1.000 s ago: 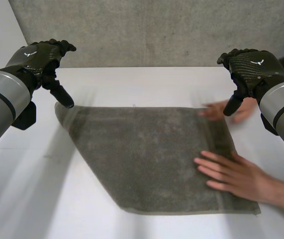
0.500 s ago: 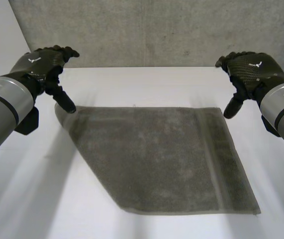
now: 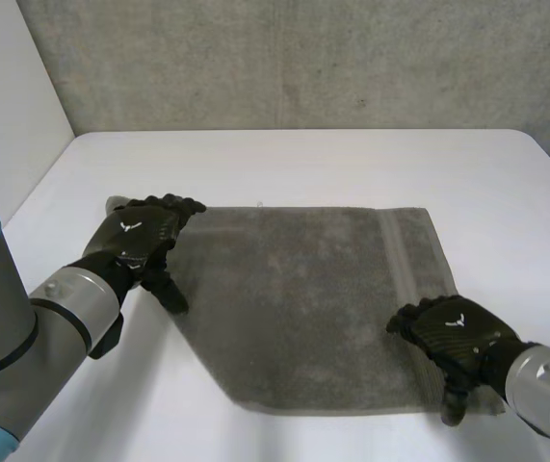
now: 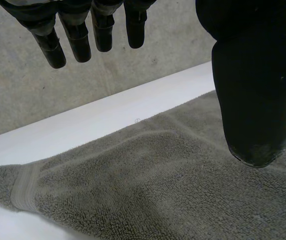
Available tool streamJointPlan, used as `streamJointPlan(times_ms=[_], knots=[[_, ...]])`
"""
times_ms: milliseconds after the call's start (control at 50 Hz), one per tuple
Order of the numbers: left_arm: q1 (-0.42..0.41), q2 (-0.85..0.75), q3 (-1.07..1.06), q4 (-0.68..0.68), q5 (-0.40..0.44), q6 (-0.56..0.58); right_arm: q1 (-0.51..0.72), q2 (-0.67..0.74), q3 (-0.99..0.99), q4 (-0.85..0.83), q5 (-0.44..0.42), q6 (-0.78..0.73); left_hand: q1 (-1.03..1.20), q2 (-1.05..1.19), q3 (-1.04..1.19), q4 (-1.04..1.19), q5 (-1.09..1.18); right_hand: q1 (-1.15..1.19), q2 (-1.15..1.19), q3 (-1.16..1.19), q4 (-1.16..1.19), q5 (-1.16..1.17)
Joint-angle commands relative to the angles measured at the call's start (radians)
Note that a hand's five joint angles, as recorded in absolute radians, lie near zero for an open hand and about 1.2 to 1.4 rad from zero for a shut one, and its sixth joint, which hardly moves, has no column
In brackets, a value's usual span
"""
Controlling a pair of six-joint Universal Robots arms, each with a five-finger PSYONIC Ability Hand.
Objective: Fold the towel.
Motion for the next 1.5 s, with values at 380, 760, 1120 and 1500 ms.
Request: streamJointPlan(times_ms=[380,760,1120,1500], knots=[[0.001,-0.026,-0.028,0.038,-0.002,-0.001,-0.108,0.026,0.193,-0.332,-0.070,-0.061,0.018,0.018,0.018,0.018,-0.002,0.194,0.178,0.185,0.169,0.191],[0.000,-0.026,-0.033,0.038,-0.002,-0.001,-0.128,0.083,0.182,-0.362,-0.070,-0.089,0.015,0.015,0.015,0.015,-0.005,0.299,0.284,0.291,0.275,0.297],[-0.002,-0.025,-0.036,0.036,-0.002,-0.001,-0.138,0.118,0.176,-0.511,-0.067,-0.087,0.012,0.012,0.012,0.012,-0.008,0.531,0.516,0.523,0.507,0.529],[-0.011,-0.019,-0.053,0.033,0.003,-0.007,-0.105,0.114,0.088,-0.528,-0.047,-0.040,0.015,0.015,0.015,0.015,-0.005,1.164,1.149,1.156,1.140,1.162]])
